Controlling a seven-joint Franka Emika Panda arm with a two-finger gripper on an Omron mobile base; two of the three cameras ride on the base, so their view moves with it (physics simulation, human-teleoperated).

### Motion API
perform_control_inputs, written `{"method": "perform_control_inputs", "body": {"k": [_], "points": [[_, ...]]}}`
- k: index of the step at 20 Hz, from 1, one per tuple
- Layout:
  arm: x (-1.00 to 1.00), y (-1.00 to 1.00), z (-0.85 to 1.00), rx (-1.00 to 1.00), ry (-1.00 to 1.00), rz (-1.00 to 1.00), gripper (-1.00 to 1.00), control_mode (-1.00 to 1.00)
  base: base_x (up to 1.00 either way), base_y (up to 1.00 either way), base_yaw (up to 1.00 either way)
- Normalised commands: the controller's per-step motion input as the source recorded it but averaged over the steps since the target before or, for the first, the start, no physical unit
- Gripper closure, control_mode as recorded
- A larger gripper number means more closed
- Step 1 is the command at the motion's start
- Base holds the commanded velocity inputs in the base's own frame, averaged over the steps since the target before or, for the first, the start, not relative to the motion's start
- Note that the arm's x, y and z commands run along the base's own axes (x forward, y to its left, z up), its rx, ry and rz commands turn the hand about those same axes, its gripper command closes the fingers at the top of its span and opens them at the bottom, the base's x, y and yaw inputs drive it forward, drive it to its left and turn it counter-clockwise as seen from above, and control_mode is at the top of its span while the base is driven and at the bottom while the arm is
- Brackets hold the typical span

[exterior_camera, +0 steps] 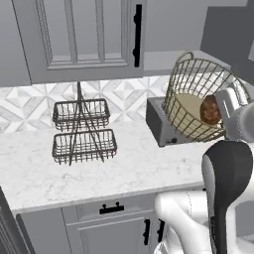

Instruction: Open the cabinet, pick up the bread from the cabinet and place it in the basket. Then move the basket to the dining counter.

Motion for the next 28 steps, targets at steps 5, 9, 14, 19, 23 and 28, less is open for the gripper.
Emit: {"method": "perform_control_inputs", "body": {"k": [5, 9, 14, 19, 23, 28], "points": [[0.00, 0.00, 0.00, 0.00, 0.00, 0.00, 1.00, 1.00, -1.00, -0.06, -0.06], [0.00, 0.00, 0.00, 0.00, 0.00, 0.00, 1.00, 1.00, -1.00, -0.29, -0.10], [0.00, 0.00, 0.00, 0.00, 0.00, 0.00, 1.00, 1.00, -0.77, -0.15, -0.60], [0.00, 0.00, 0.00, 0.00, 0.00, 0.00, 1.00, 1.00, 0.00, 0.00, -1.00], [0.00, 0.00, 0.00, 0.00, 0.00, 0.00, 1.00, 1.00, 0.00, 0.00, -1.00], [0.00, 0.00, 0.00, 0.00, 0.00, 0.00, 1.00, 1.00, 0.00, -0.05, -0.98]]}}
